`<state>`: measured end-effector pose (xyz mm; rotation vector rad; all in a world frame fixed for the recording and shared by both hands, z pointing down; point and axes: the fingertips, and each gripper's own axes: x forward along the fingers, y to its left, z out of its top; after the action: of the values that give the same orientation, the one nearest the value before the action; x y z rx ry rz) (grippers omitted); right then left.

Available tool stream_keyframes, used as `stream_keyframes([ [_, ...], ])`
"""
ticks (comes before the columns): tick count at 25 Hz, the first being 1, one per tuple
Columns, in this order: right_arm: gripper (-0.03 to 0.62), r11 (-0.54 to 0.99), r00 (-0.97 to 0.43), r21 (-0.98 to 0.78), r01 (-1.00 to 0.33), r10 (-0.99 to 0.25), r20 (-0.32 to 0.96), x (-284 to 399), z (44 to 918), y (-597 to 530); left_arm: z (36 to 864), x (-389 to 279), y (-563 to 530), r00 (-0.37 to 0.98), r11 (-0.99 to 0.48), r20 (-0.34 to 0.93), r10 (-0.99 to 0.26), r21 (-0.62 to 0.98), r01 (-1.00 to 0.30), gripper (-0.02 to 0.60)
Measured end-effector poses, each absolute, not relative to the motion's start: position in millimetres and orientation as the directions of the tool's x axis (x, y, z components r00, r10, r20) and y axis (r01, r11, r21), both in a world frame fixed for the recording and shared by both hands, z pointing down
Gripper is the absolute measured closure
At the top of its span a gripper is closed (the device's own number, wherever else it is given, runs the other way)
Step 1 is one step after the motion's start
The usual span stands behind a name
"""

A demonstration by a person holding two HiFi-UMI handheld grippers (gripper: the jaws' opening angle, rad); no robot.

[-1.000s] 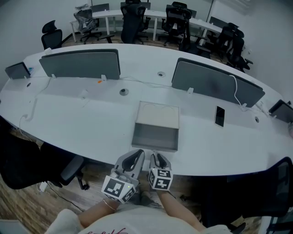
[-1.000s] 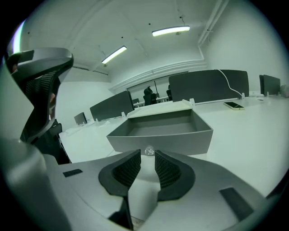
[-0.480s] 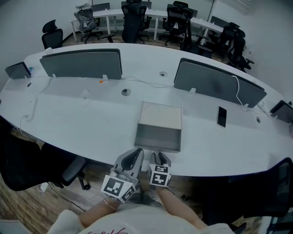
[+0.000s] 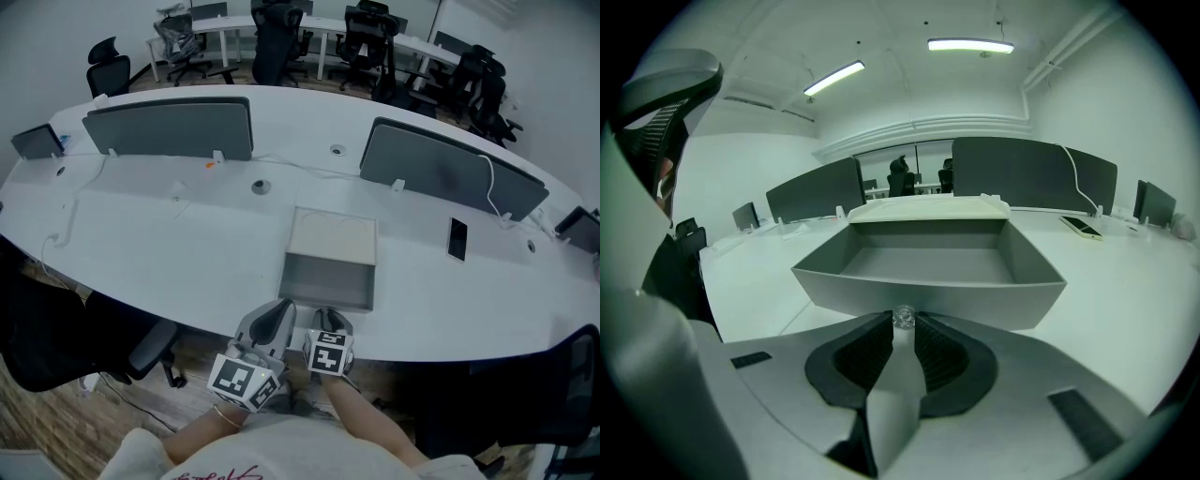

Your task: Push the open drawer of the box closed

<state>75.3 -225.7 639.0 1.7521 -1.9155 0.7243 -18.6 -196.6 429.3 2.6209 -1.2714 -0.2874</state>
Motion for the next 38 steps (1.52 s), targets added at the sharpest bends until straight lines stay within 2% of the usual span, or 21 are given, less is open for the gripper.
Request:
stream_keyframes([
  [11,0.514,0.052,-0.103,-0.098,-0.994,-0.753,0.65,76.6,639.3,-225.7,423.1,-15.4,-199.1,0.614,-0.616,-0.094,-0.784,0.243,-0.749,0.562],
  [20,0.516,0.061,-0.11,-0.103,-0.993,-0.803,0.586,78.3,626.0,-244.8,420.7,-15.3,-199.8,0.615,-0.618,-0.095,-0.783,0.236,-0.75,0.561],
  [38,0.516,0.071,-0.12,-0.106,-0.992,-0.799,0.589,82.3,627.0,-261.0,420.4,-17.1,-209.9,0.596,-0.6,-0.093,-0.797,0.227,-0.767,0.562],
])
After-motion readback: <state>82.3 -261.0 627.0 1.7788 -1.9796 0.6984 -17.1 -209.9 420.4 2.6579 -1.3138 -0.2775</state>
